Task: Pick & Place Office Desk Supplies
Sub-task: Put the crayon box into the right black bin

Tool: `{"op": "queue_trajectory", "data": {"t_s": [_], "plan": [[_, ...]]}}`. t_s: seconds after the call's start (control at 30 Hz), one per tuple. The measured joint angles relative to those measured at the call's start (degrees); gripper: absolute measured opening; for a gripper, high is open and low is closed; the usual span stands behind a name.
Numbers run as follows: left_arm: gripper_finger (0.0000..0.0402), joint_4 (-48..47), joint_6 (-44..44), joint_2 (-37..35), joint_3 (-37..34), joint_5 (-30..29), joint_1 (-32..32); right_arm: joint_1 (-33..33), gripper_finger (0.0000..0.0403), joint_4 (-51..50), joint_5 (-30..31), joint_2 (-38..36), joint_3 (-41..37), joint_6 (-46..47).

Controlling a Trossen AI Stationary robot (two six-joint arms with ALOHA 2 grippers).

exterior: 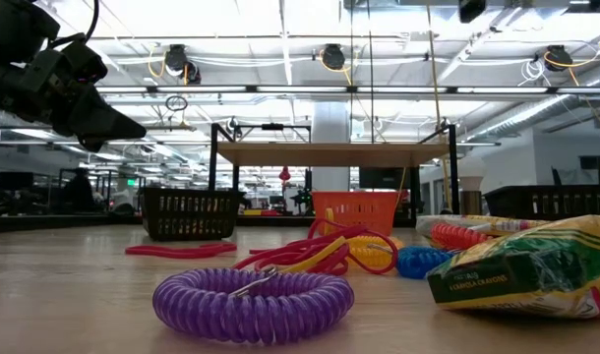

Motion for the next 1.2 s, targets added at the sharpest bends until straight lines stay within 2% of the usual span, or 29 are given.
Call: {"op": "queue_trajectory", "data": {"t_s": [0.3, 0.7, 0.9, 1.2], "plan": [[0.0026, 0.0, -0.03, 0.0, 0.0, 0.0, 0.01, 0.21, 0.0001, -1.73, 0.02, -14.51, -10.61, 0.63], [0.0026, 0.0, -0.23, 0.0, 0.0, 0.0, 0.01, 0.19, 0.0, -1.17, -0.13, -27.77, -20.61, 2.93], [0.0026, -0.02, -0.27, 0.0, 0.0, 0.0, 0.01, 0.17, 0.0, -1.89, -3.15, -31.38, -22.53, 3.64], [0.0026, -0.04, -0.43, 0.0, 0.0, 0.0, 0.01, 0.19, 0.0, -4.71, -2.89, -32.37, -22.72, 3.56]]}}
